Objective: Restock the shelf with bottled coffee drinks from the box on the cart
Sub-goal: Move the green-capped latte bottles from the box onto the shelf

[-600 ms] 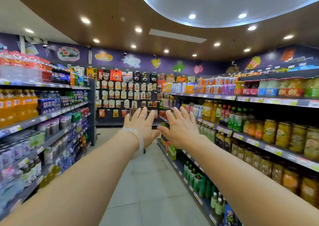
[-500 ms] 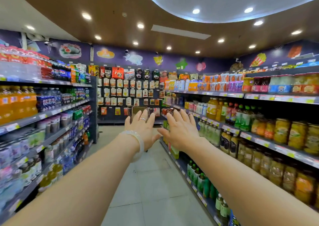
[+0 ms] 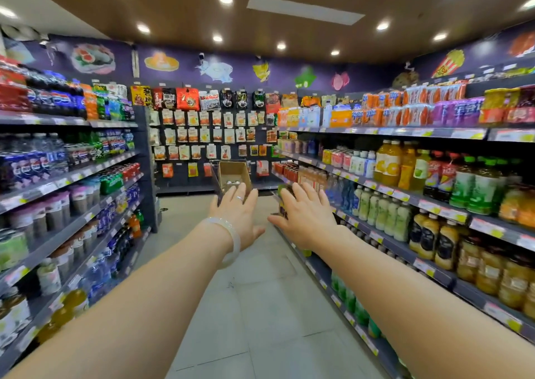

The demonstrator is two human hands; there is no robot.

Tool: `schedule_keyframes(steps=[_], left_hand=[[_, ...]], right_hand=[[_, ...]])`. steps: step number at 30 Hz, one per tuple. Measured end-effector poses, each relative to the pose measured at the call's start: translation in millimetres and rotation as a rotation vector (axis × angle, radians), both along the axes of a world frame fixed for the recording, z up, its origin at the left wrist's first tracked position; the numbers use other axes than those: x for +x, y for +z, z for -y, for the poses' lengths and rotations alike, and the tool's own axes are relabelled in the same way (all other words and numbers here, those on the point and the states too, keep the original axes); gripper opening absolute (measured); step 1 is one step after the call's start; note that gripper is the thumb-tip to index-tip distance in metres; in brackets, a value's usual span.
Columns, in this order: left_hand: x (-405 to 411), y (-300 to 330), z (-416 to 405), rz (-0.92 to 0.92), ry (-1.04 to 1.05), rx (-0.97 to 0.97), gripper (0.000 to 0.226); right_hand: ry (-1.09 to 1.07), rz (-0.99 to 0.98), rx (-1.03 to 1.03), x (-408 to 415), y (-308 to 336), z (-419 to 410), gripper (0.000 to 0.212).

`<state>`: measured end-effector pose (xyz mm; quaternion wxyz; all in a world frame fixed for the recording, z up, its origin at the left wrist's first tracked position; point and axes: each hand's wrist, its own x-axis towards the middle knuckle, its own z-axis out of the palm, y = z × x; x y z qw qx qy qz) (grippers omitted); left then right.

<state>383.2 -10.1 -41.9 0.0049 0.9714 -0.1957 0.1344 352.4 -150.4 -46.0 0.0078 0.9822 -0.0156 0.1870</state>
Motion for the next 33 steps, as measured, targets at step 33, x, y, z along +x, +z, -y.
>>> schedule_keyframes(steps=[33], left_hand=[[795.4, -54.5, 100.2, -0.077, 0.065, -0.023, 0.074]], right_hand=[[0.109, -0.139, -0.037, 814.5, -68.7, 114.1, 0.069]])
